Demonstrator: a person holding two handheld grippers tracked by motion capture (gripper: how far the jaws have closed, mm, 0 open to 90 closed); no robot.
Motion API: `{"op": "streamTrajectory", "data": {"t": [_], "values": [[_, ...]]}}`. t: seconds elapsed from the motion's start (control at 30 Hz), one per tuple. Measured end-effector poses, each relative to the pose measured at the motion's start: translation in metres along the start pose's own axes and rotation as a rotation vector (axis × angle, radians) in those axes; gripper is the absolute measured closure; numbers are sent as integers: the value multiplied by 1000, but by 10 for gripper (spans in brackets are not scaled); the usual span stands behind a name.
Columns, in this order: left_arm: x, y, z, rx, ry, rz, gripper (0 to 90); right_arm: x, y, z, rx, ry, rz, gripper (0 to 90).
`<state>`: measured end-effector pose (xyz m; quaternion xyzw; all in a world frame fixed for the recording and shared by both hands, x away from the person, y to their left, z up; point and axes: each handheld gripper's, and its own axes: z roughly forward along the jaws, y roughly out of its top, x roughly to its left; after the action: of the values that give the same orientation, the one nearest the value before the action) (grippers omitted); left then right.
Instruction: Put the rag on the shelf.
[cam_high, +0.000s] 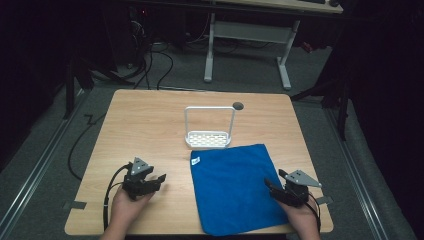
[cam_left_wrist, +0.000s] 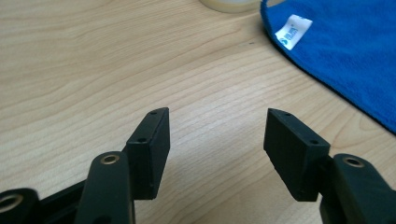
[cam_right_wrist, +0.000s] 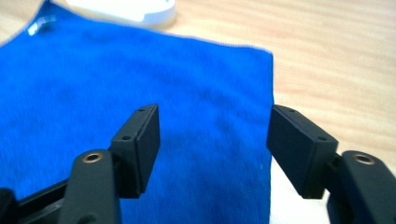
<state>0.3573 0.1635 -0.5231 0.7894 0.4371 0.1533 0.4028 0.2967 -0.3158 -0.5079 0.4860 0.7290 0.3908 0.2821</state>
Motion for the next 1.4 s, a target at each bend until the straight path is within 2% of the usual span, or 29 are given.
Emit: {"op": "streamTrajectory", "data": {"t": [0.07, 0.1, 0.13, 0.2, 0.33, 0.37, 0.53, 0.77, 0.9, 0.97, 1.1, 1.3, 1.4], "values": [[1, 0, 3, 11, 22, 16, 411, 1, 3, 1, -5, -3, -29, 334], [1, 0, 3, 11, 22, 16, 409, 1, 3, 1, -5, -3, -29, 334], [1, 0, 5, 15, 28, 20, 409, 3, 3, 2, 6, -1, -64, 337], [0, 0, 6, 22, 38, 32, 409, 4, 1, 4, 17, 1, -72, 320], [0, 0, 5, 18, 35, 34, 412, 3, 1, 4, 31, -3, -64, 285], [0, 1, 4, 11, 23, 18, 415, 2, 1, 3, 27, 0, -50, 275], [-1, 1, 4, 8, 19, 14, 398, -2, 0, 0, 4, 6, -22, 233], [-1, 3, 3, 2, 17, 8, 390, -3, 1, -1, -1, -7, -33, 199], [-4, 5, 2, -3, 14, 22, 388, -1, 2, -1, -14, 8, -36, 186], [-4, 6, 3, -2, 10, 21, 388, 0, 4, -3, -17, 6, -53, 179], [-4, 7, 3, -9, 4, 8, 386, 3, 6, -4, -10, 10, -55, 161], [-9, 9, 5, -11, 15, 29, 373, 4, 8, -6, -23, 17, -64, 168], [-11, 10, 6, -16, -1, 30, 382, 4, 8, -6, -22, 17, -68, 168]]}}
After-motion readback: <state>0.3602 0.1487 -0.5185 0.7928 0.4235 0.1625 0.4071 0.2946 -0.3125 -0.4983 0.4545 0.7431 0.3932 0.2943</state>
